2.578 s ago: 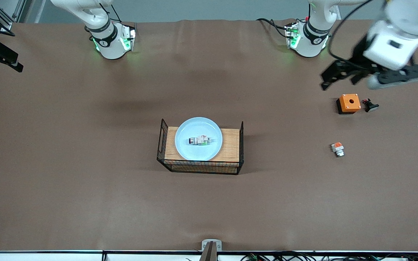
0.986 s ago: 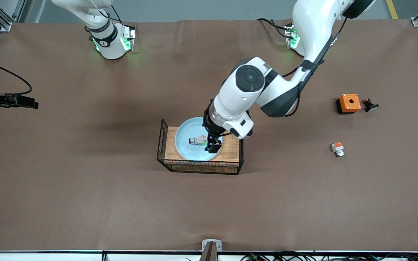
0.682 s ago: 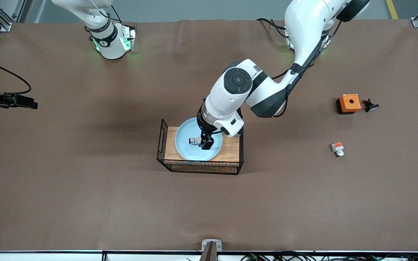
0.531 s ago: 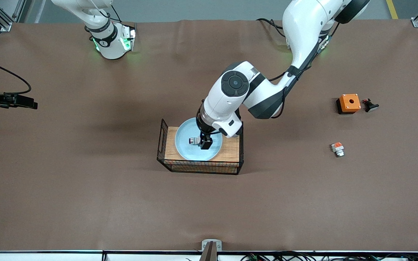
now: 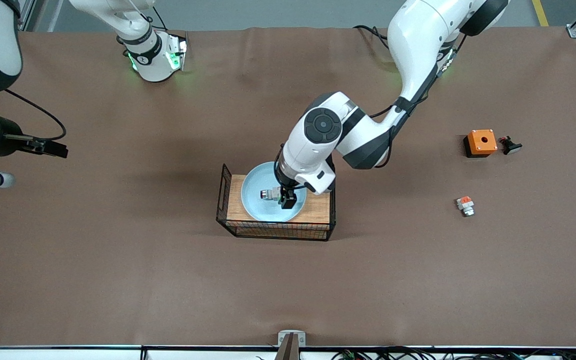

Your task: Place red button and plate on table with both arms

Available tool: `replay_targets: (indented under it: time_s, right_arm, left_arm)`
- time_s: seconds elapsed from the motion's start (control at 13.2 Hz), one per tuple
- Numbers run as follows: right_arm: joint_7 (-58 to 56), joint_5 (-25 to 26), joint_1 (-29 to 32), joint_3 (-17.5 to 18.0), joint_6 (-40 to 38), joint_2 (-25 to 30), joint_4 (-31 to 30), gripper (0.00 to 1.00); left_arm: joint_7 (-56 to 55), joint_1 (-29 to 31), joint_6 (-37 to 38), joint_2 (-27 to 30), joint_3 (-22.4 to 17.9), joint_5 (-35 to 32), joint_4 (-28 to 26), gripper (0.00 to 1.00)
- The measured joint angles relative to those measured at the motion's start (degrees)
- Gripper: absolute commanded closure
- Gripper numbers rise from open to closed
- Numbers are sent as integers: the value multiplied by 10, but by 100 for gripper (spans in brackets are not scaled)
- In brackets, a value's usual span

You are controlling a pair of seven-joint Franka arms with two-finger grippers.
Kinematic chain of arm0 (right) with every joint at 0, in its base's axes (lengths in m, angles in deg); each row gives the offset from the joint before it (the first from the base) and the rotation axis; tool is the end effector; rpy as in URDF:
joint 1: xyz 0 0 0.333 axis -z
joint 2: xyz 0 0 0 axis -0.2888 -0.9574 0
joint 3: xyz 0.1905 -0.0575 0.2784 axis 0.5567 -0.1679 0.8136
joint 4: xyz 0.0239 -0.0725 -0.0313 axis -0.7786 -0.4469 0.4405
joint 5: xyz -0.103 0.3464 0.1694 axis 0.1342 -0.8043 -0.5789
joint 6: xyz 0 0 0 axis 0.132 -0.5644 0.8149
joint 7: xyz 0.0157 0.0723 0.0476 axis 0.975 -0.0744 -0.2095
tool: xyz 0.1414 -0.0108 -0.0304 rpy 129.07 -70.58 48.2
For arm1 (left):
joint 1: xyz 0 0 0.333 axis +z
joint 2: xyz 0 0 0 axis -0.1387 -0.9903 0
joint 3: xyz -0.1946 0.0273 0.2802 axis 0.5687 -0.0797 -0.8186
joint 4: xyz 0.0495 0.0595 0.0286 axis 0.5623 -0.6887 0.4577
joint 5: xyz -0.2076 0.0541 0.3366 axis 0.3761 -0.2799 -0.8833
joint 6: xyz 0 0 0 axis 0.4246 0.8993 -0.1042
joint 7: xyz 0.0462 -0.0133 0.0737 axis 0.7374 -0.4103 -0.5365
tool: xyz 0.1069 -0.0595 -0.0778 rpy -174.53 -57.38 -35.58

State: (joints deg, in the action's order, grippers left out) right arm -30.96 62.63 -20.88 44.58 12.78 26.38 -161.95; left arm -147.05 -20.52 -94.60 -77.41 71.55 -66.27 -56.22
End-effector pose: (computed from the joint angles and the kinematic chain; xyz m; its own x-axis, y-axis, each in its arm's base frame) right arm 0.5899 -0.0113 0.5380 0.9634 -0.1927 -0.1862 -0.1760 -0.9790 0.1027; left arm 0.5847 -0.5338 0.3328 -0.0738 0.9598 -0.2707 0.9972 0.0751 -0.0057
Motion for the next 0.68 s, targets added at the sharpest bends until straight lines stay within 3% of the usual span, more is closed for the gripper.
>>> replay_targets:
  time_s: [0.15, 0.23, 0.68]
  right_arm:
    - [41, -1, -4, 0, 4, -2, 2, 0]
    - [66, -3, -5, 0, 4, -2, 2, 0]
    - [177, -44, -26, 2, -10, 5, 5, 0]
  left_arm:
    - [0, 0, 0, -3, -3, 0, 0, 2]
    - [0, 0, 0, -5, -3, 0, 0, 9]
    - [0, -1, -2, -8, -3, 0, 3, 72]
